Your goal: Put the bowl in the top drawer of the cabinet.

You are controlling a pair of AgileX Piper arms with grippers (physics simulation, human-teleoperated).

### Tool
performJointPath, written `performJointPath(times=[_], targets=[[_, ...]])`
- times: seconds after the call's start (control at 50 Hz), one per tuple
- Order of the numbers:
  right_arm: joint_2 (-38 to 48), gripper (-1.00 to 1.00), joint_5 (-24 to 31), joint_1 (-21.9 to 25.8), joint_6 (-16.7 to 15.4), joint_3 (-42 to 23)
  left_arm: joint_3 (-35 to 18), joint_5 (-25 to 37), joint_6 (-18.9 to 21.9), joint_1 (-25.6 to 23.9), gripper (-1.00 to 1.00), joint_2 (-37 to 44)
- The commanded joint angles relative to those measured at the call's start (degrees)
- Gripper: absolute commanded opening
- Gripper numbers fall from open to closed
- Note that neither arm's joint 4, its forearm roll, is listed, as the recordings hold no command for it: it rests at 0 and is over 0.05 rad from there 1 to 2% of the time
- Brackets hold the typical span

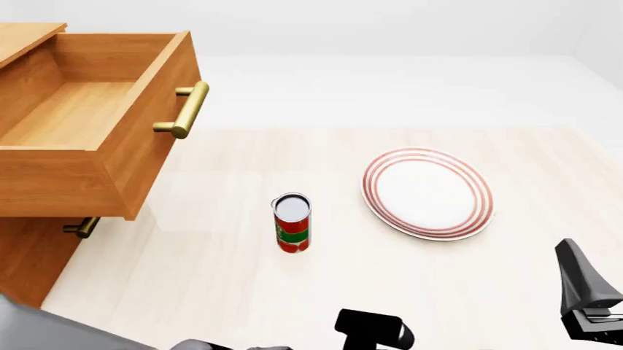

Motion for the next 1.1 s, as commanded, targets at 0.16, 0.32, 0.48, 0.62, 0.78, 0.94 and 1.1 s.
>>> performJointPath(times=[0.16, 0.32, 0.48, 0.62, 0.78, 0.94, 1.1], targets=[[0.00, 1.00, 0.00, 0.00, 0.00, 0.00, -1.42, -0.78, 0.05, -0.01, 1.00, 3.05], [0.00, 1.00, 0.00, 0.01, 0.00, 0.00, -1.94, -1.14, -0.29, -0.50, 1.00, 3.99], [0.00, 1.00, 0.00, 0.00, 0.00, 0.00, -2.24, -1.50, -0.45, -0.65, 1.00, 4.78], [0.00, 1.00, 0.00, 0.00, -0.01, 0.00, -2.58, -1.64, -0.56, -0.72, 1.00, 5.35], [0.00, 1.00, 0.00, 0.00, 0.00, 0.00, -2.89, -1.86, -0.70, -0.85, 1.00, 5.98], [0.00, 1.00, 0.00, 0.00, 0.00, 0.00, -3.07, -2.30, -0.94, -1.04, 1.00, 6.73], [0.00, 1.00, 0.00, -0.01, 0.00, 0.00, -3.23, -2.60, -1.08, -1.12, 1.00, 7.21]])
